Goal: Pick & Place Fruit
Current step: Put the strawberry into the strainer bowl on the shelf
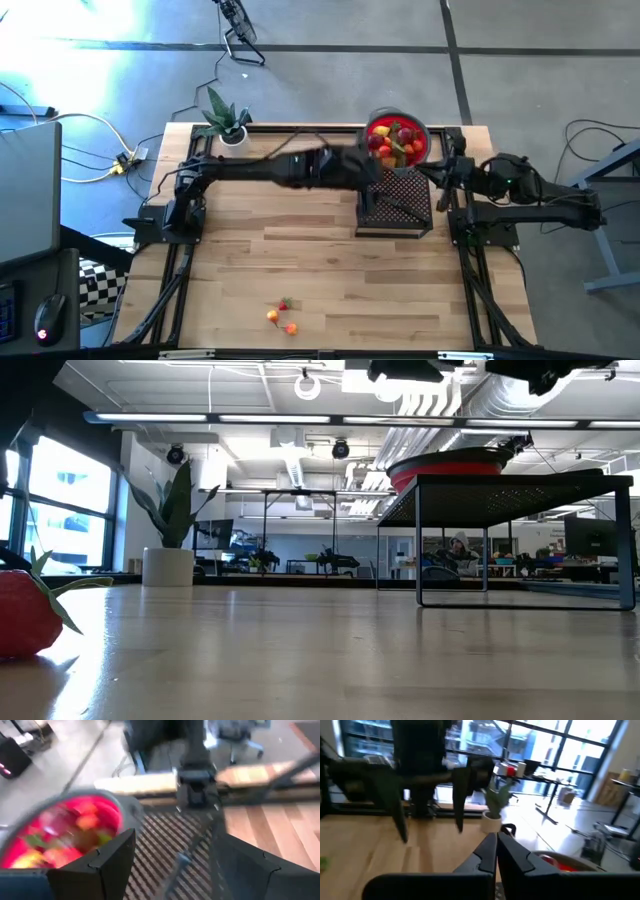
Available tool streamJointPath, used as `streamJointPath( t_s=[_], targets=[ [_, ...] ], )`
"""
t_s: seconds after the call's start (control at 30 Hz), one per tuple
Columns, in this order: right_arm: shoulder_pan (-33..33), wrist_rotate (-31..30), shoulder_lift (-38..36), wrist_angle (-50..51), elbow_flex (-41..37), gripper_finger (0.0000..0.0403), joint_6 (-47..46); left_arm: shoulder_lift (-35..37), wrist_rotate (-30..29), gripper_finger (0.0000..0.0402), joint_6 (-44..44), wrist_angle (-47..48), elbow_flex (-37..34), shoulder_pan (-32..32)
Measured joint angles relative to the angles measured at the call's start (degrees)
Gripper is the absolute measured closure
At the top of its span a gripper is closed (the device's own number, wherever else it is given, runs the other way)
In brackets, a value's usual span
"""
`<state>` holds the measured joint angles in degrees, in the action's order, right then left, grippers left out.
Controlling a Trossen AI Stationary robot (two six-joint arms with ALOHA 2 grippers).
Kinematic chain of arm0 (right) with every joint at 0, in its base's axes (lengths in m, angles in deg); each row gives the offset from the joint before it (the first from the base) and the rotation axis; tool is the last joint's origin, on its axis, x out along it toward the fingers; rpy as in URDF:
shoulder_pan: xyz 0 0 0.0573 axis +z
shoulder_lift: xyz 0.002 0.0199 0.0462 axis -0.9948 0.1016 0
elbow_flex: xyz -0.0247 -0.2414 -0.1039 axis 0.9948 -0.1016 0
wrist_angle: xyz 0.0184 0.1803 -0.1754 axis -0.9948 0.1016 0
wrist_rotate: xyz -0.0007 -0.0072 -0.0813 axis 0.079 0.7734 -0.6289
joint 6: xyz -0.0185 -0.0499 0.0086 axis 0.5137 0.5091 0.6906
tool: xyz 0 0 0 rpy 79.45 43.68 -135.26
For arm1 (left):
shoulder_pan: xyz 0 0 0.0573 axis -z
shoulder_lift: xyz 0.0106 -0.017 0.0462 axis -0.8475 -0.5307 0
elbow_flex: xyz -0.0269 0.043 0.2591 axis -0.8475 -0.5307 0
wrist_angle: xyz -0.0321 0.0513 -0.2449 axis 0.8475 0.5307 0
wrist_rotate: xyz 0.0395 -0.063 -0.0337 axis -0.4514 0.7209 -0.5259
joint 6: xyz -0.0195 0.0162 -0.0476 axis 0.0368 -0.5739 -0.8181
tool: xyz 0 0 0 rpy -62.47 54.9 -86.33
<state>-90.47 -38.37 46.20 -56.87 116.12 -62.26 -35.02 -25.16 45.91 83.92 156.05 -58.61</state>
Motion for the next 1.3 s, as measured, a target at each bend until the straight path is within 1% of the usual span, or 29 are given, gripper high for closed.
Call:
streamJointPath(
  t_s=[0.1, 0.13, 0.2, 0.27, 0.33, 0.4, 0.43, 0.47, 0.53, 0.63, 0.8, 0.83, 0.9, 1.0, 1.13, 1.23, 1.3],
  targets=[
    [0.7, 2.4, -0.5, 0.0, 0.0, 0.0398, -0.1, 2.1, -1.9, 0.0139, -0.3, -6.1, -7.9, 2.1],
    [0.9, 3.0, -0.5, 0.1, 0.0, 0.0397, -0.1, 3.8, -2.4, 0.0139, -0.9, -6.6, -10.8, 2.9],
    [1.2, 5.3, -0.5, 0.4, 0.0, 0.0396, -0.1, 7.2, -3.4, 0.0139, -1.4, -11.4, -16.5, 4.6],
    [1.5, 8.0, -0.3, 0.8, 0.0, 0.0397, -0.2, 12.0, -5.9, 0.0139, -1.5, -12.4, -22.9, 6.6],
    [1.8, 10.8, -0.1, 0.6, 0.0, 0.0398, -1.2, 15.5, -9.3, 0.0139, -2.6, -15.9, -29.1, 8.9],
    [1.9, 12.9, 0.3, -0.1, 0.0, 0.0399, -2.8, 20.0, -12.6, 0.0139, -4.0, -16.1, -36.0, 11.5],
    [1.8, 13.5, 0.6, -0.3, 0.0, 0.0399, -3.6, 21.6, -13.7, 0.0139, -4.5, -17.7, -38.6, 12.7],
    [1.8, 14.4, 0.7, 0.0, 0.0, 0.0399, -4.4, 23.8, -14.2, 0.0139, -5.1, -19.4, -41.2, 14.0],
    [1.8, 14.6, 1.5, -0.4, 0.0, 0.0399, -5.7, 28.4, -15.0, 0.0139, -6.8, -18.4, -46.0, 16.6],
    [1.8, 15.6, 3.0, -1.3, 0.0, 0.0399, -6.8, 32.9, -15.0, 0.0139, -8.7, -18.6, -51.3, 20.6],
    [2.2, 22.0, 7.9, -6.5, 0.0, 0.0399, -7.8, 36.8, -14.9, 0.0139, -10.5, -17.5, -56.5, 26.1],
    [2.8, 22.9, 9.3, -7.5, 0.0, 0.0399, -8.3, 37.3, -14.9, 0.0139, -10.8, -17.5, -56.9, 27.1],
    [4.6, 23.5, 12.6, -9.1, 0.0, 0.0399, -9.6, 37.8, -14.9, 0.0139, -11.0, -14.2, -57.6, 28.9],
    [8.4, 21.4, 16.3, -11.0, -0.1, 0.0399, -10.4, 37.9, -15.5, 0.0139, -11.9, -11.2, -57.5, 31.3],
    [14.2, 15.2, 22.3, -16.7, 0.0, 0.0399, -10.3, 37.9, -18.1, 0.0139, -14.0, -9.2, -57.5, 34.5],
    [18.1, 10.7, 27.2, -20.7, 0.0, 0.0399, -10.2, 37.3, -18.1, 0.0139, -16.3, -8.8, -57.5, 36.4],
    [20.4, 9.1, 29.7, -23.8, 0.0, 0.0399, -10.3, 37.2, -18.1, 0.0139, -17.8, -8.0, -57.5, 37.7]
  ],
)
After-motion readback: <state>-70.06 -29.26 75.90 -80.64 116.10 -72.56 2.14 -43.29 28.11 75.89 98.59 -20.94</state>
